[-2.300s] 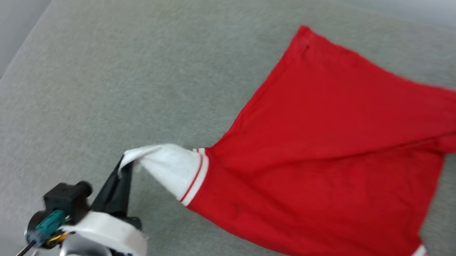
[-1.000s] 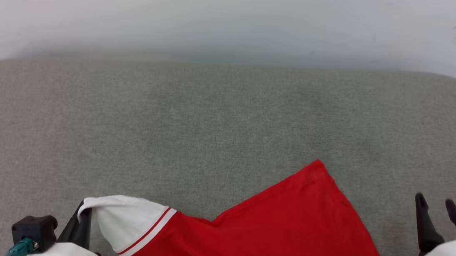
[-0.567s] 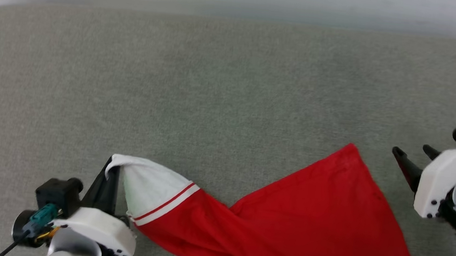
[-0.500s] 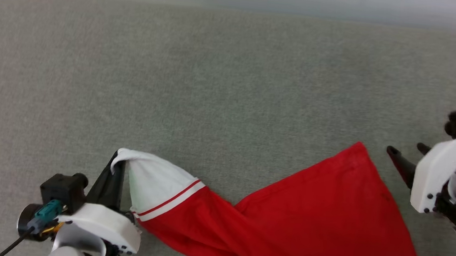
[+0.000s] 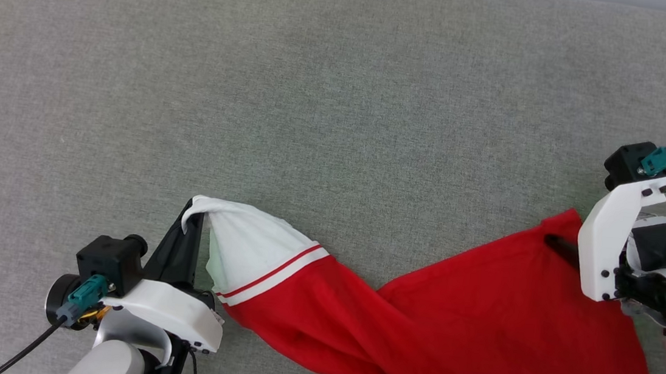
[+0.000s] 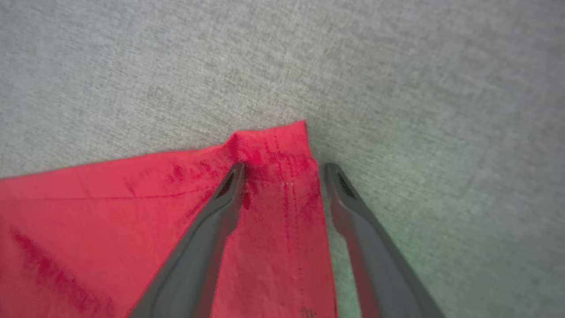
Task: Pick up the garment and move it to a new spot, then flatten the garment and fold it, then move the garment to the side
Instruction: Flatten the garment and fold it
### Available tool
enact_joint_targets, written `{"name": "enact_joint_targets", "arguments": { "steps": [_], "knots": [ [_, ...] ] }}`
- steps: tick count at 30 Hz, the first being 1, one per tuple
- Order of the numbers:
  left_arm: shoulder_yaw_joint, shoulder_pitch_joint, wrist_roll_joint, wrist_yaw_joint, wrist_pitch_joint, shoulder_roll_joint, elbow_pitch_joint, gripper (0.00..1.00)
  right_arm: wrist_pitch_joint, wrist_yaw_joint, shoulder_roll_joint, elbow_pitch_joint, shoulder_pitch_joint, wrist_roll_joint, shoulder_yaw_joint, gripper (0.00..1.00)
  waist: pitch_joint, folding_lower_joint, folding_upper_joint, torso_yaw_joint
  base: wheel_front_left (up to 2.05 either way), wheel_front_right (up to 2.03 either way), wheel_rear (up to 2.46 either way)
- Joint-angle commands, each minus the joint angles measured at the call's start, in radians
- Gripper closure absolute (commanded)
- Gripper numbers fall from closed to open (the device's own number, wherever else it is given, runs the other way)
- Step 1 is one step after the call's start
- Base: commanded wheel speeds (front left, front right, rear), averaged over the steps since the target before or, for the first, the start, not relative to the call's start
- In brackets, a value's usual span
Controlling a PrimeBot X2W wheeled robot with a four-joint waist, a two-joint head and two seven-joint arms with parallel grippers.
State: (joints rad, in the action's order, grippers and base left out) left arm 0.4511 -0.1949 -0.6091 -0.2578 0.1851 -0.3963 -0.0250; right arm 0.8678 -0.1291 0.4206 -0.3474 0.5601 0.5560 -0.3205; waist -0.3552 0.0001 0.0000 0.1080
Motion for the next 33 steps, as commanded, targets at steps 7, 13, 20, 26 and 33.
{"name": "enact_joint_targets", "arguments": {
  "steps": [7, 13, 20, 26, 33],
  "knots": [
    [-0.002, -0.003, -0.01, 0.01, -0.005, -0.013, -0.028, 1.0, -0.05, -0.003, -0.009, -0.064, -0.007, 0.023, -0.06, 1.0, 0.065, -0.0001, 0.0, -0.01, 0.0, 0.0, 0.0],
    [-0.02, -0.056, -0.022, 0.032, -0.042, -0.054, -0.048, 1.0, -0.177, -0.001, -0.02, -0.066, 0.03, -0.011, -0.038, 1.0, 0.164, -0.0001, 0.0, -0.049, 0.0, 0.0, 0.0],
    [-0.067, -0.228, -0.082, 0.099, -0.114, -0.087, -0.147, 1.0, -0.295, -0.001, -0.086, -0.129, 0.08, -0.088, 0.027, 1.0, 0.258, -0.0001, 0.0, -0.103, 0.0, 0.0, 0.0],
    [-0.064, -0.471, -0.083, 0.145, -0.196, -0.083, -0.297, 1.0, -0.375, -0.001, -0.132, -0.188, 0.199, -0.131, 0.089, 1.0, 0.257, -0.0001, 0.0, -0.122, 0.0, 0.0, 0.0],
    [-0.056, -0.802, -0.03, 0.177, -0.177, -0.049, -0.458, 1.0, -0.477, -0.001, -0.151, -0.224, 0.413, -0.194, 0.161, 1.0, 0.164, -0.0001, 0.0, -0.129, 0.0, 0.0, 0.0]
  ]
}}
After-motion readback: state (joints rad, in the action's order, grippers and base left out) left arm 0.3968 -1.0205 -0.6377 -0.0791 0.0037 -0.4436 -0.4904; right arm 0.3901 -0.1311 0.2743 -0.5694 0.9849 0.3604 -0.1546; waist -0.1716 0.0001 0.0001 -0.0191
